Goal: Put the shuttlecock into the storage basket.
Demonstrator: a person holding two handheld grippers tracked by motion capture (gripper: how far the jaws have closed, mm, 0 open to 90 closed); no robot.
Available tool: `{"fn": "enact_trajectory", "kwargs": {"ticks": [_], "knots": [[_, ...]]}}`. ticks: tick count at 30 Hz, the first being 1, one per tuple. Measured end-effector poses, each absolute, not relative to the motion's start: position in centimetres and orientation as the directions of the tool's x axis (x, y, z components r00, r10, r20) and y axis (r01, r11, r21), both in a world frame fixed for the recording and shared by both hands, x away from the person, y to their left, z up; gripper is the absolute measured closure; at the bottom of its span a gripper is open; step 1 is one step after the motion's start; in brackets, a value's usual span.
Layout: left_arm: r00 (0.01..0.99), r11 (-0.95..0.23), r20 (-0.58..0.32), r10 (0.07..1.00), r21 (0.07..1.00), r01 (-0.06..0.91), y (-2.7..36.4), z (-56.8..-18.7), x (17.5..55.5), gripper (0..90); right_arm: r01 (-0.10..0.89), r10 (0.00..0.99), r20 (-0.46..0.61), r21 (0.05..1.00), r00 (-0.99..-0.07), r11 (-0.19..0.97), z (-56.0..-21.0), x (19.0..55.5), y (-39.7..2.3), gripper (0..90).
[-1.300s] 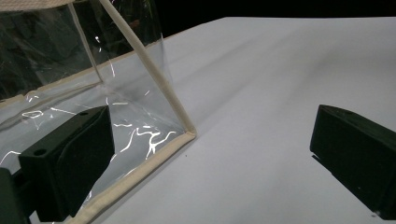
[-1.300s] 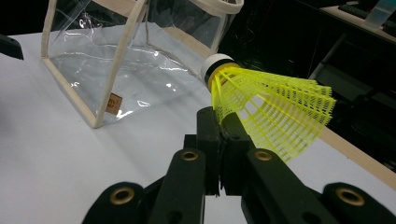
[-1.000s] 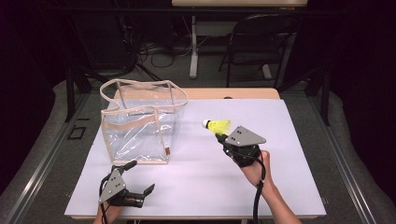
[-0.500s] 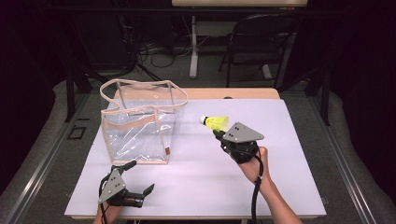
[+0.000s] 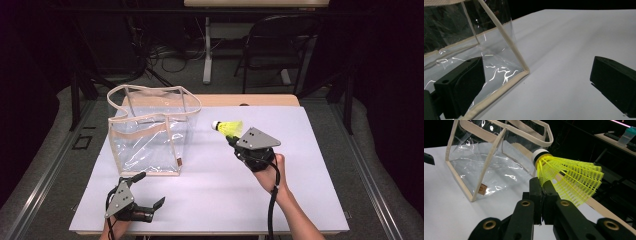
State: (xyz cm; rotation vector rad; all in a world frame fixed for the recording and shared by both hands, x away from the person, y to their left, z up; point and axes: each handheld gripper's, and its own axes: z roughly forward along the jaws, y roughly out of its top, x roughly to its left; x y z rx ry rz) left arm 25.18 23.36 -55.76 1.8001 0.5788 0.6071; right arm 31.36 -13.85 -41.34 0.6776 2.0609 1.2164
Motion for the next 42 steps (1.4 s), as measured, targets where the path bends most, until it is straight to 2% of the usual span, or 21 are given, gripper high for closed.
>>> {"fn": "enact_trajectory", "kwargs": {"ticks": [42], "knots": [[0.751, -0.282, 0.118, 0.649, 0.955, 0.093, 23.4, -55.7, 25.2, 0.0, 0.078, 0.672, -0.271, 0.894, -0.689, 0.441, -38.7, 33.4, -11.7, 88.9]]}}
